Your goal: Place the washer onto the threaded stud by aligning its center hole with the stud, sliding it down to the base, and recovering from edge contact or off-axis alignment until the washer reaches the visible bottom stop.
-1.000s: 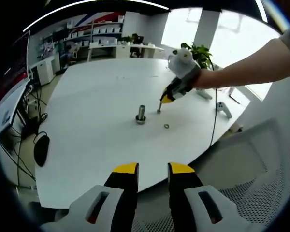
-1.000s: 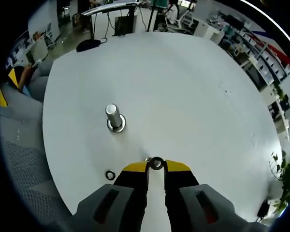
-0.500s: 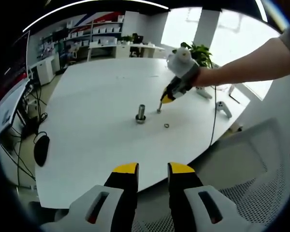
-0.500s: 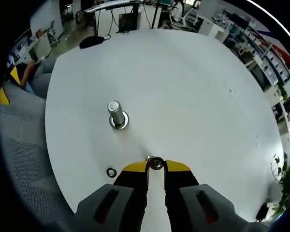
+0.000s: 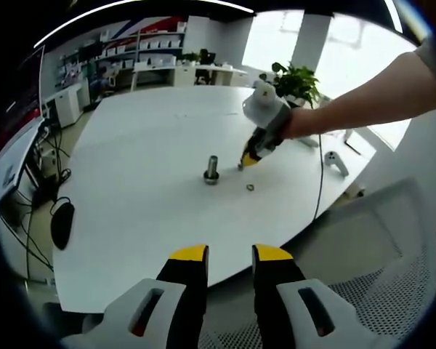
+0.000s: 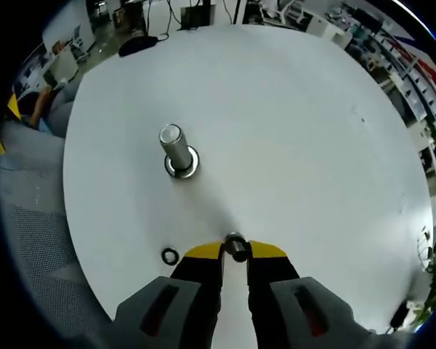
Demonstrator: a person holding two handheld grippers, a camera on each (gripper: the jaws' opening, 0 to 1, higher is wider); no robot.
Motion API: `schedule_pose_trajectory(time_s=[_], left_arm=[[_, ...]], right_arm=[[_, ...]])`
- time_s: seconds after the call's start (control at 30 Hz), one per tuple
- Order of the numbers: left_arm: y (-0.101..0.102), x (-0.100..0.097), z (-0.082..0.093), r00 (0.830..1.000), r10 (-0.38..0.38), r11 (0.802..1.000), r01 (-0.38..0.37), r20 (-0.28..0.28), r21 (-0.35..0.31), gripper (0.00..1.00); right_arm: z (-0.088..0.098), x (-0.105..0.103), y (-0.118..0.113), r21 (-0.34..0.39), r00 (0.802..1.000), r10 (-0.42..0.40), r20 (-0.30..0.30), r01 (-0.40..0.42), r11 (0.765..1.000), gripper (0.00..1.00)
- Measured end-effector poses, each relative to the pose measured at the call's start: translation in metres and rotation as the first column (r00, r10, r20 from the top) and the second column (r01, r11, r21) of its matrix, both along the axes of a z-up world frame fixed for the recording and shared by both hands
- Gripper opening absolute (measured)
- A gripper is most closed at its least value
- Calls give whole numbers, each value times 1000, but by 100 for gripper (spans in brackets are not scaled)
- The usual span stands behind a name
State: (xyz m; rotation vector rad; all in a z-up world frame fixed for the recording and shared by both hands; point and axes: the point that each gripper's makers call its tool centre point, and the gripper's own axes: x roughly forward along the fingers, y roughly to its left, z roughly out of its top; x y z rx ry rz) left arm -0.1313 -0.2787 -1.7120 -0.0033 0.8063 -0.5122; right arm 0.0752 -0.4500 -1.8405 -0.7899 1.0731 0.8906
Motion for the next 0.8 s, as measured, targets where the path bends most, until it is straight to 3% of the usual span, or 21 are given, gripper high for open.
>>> schedule_pose_trajectory(time_s=[0.1,0.37,0.8], left_arm=[[0,0,0,1000,-1,1000,1,1,-1,22],[-1,-1,0,1000,-7,1000,7,-4,2,21],[-2,-4,-2,1000,-12,1000,12,-17,2,22]], right_arm=[[-7,-4,-2,-14,1000,-7,-21,7,1000,14],[-5,-4,-3,2,998,-48,-33,48,999,14],[2,-26,-20,21,997,-75,-28,76,997,21]])
